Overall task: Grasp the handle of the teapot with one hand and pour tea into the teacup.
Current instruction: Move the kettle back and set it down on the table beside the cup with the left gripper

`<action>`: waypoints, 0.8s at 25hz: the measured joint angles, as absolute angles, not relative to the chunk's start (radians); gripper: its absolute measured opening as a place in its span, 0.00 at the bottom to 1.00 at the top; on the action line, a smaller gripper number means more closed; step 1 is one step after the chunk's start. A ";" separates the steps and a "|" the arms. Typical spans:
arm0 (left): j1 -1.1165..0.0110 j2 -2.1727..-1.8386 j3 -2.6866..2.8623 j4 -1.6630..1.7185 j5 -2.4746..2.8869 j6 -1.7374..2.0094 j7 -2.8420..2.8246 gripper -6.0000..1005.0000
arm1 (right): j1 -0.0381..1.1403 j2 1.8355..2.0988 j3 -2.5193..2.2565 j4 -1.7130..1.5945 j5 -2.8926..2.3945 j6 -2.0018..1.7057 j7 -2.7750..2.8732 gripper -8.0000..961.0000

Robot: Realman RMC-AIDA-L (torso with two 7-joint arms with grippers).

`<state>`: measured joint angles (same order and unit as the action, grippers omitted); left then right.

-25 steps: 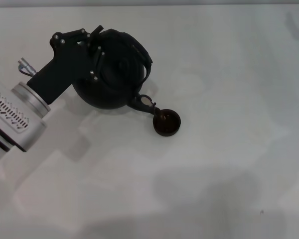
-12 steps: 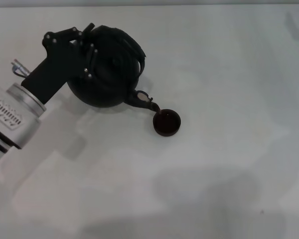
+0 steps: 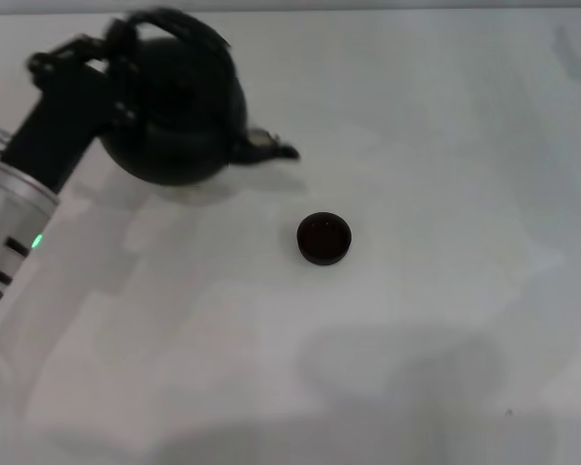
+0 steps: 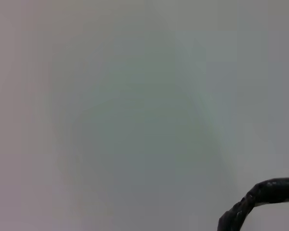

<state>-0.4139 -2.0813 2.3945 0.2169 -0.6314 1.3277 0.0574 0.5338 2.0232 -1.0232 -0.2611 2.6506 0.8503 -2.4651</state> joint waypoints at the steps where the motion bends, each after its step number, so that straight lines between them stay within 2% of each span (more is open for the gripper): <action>1: -0.398 -2.083 2.395 0.238 -0.675 1.328 0.052 0.13 | 0.534 2.023 -1.023 -0.261 2.651 0.850 -2.465 0.88; 10: -0.309 -2.090 2.406 0.354 -0.882 1.251 0.000 0.14 | 0.536 2.023 -1.023 -0.257 2.654 0.843 -2.465 0.88; 20: -0.320 -2.085 2.408 0.335 -0.878 1.161 -0.064 0.14 | 0.545 2.022 -1.023 -0.245 2.660 0.842 -2.465 0.88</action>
<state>-0.3203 -2.0854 2.4084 0.3354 -0.8784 1.1607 -0.0645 0.5445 2.0219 -1.0231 -0.2454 2.6599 0.8419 -2.4651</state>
